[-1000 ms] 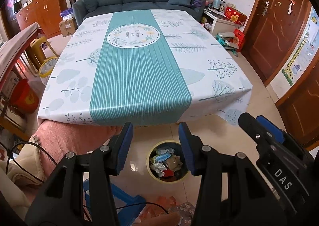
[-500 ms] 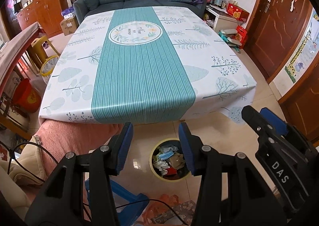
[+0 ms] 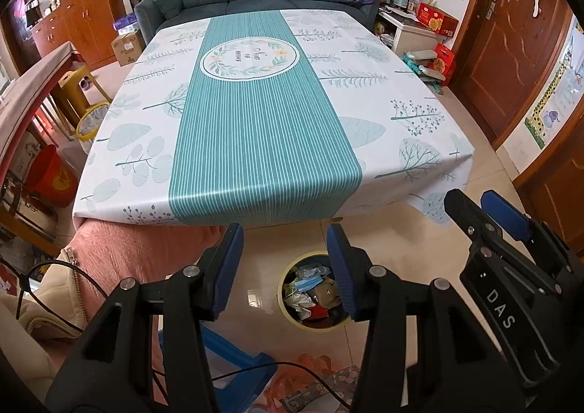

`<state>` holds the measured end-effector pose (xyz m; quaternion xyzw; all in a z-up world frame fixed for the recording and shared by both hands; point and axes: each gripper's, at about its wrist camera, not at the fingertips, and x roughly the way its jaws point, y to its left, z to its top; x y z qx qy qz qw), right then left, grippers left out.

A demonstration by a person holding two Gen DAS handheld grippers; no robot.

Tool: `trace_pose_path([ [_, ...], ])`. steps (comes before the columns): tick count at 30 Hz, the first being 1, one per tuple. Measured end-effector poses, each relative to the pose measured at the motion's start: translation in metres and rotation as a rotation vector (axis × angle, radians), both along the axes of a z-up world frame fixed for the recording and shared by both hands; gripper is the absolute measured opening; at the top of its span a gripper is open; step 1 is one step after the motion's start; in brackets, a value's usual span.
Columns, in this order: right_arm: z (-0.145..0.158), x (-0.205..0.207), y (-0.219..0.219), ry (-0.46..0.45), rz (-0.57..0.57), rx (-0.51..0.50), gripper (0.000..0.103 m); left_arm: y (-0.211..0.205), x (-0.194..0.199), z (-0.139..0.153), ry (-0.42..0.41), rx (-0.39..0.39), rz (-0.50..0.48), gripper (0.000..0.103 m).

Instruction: Collect trash

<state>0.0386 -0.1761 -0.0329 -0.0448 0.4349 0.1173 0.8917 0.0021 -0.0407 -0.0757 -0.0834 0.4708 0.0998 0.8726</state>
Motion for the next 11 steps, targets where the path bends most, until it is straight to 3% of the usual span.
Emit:
trace_pose_path([
  [11, -0.0065, 0.0052, 0.0008, 0.009, 0.005, -0.030, 0.047, -0.0015, 0.0045, -0.0075, 0.032, 0.020, -0.014, 0.044],
])
